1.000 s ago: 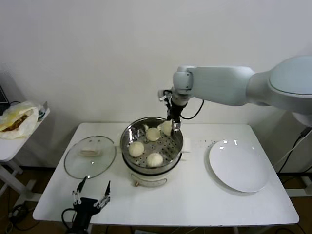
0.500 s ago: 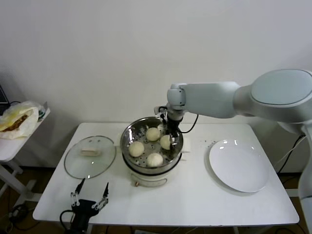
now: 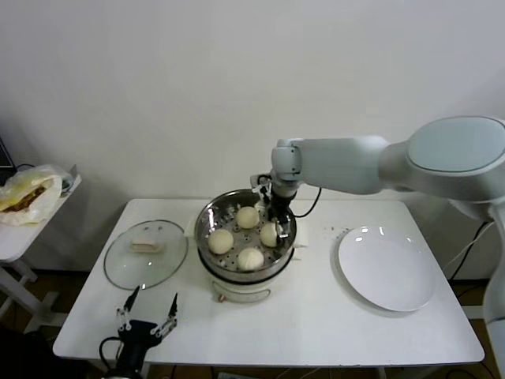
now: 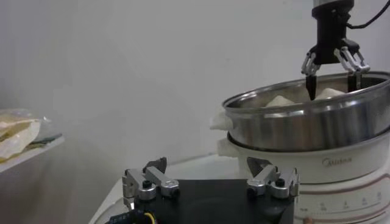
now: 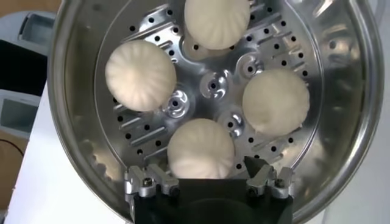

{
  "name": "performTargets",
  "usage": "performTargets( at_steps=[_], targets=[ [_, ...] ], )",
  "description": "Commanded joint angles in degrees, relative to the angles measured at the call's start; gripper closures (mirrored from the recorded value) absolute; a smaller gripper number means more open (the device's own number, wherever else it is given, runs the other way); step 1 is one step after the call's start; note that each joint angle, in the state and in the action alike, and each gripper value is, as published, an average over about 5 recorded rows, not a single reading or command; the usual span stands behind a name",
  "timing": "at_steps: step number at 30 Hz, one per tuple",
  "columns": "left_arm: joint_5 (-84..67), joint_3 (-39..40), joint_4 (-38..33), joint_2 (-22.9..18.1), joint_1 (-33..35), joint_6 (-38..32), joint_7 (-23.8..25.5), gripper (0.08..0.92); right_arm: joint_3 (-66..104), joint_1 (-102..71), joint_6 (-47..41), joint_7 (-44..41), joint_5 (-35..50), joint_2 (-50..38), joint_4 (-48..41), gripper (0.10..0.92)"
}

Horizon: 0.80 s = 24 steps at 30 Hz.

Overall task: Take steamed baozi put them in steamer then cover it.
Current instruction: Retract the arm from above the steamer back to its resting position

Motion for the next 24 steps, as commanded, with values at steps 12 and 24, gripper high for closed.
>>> performTargets(
  at_steps=[12, 24],
  targets=[
    [-0.2, -0.9, -0.2, 0.4, -0.7, 0.3, -0.3, 0.177, 9.8, 6.1, 11.3, 11.6, -0.5, -21.2, 9.8, 0.203],
    [2.2, -2.0, -0.2, -1.2, -2.9, 1.3, -0.8, 0.177, 31.5, -11.4, 20.6, 35.5, 2.1, -46.9, 23.5, 0.203]
  ],
)
